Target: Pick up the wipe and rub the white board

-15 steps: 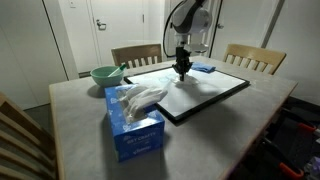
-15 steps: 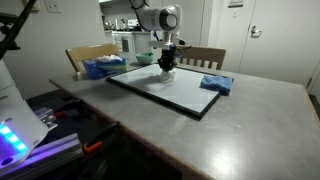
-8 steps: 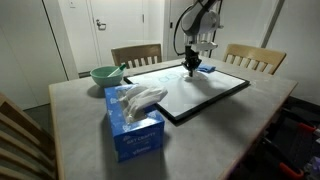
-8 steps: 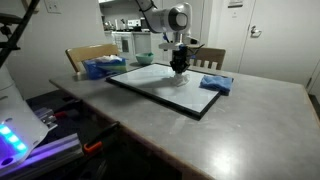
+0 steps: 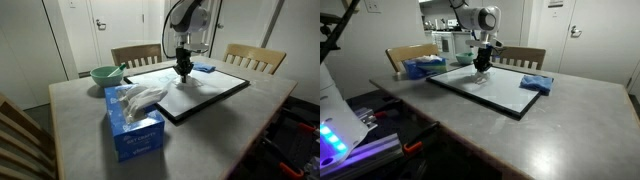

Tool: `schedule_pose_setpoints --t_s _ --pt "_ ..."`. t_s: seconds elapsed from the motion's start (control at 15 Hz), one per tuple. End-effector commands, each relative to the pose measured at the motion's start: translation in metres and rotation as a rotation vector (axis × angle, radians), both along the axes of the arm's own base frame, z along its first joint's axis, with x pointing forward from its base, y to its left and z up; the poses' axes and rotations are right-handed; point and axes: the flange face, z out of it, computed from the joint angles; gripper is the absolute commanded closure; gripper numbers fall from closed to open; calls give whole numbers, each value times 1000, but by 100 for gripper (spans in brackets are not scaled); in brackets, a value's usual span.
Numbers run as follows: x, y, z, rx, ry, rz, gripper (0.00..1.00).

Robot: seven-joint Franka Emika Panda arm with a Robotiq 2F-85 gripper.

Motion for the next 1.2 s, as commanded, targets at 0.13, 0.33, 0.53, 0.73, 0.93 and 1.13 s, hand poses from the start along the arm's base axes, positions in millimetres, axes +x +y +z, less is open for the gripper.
schedule_pose_setpoints --t_s 0.13,0.33,0.53,0.73,0.93,1.13 --pt "-32 -28 -29 -57 62 -92 100" --pt "-25 -56 -28 -116 -53 -160 100" --pt "-8 -72 -29 -124 -127 -216 100" --pt "7 -56 -29 -79 -131 -193 100" --pt "9 -22 -28 -5 -82 -130 100" --pt "-3 12 -23 77 -5 -36 100"
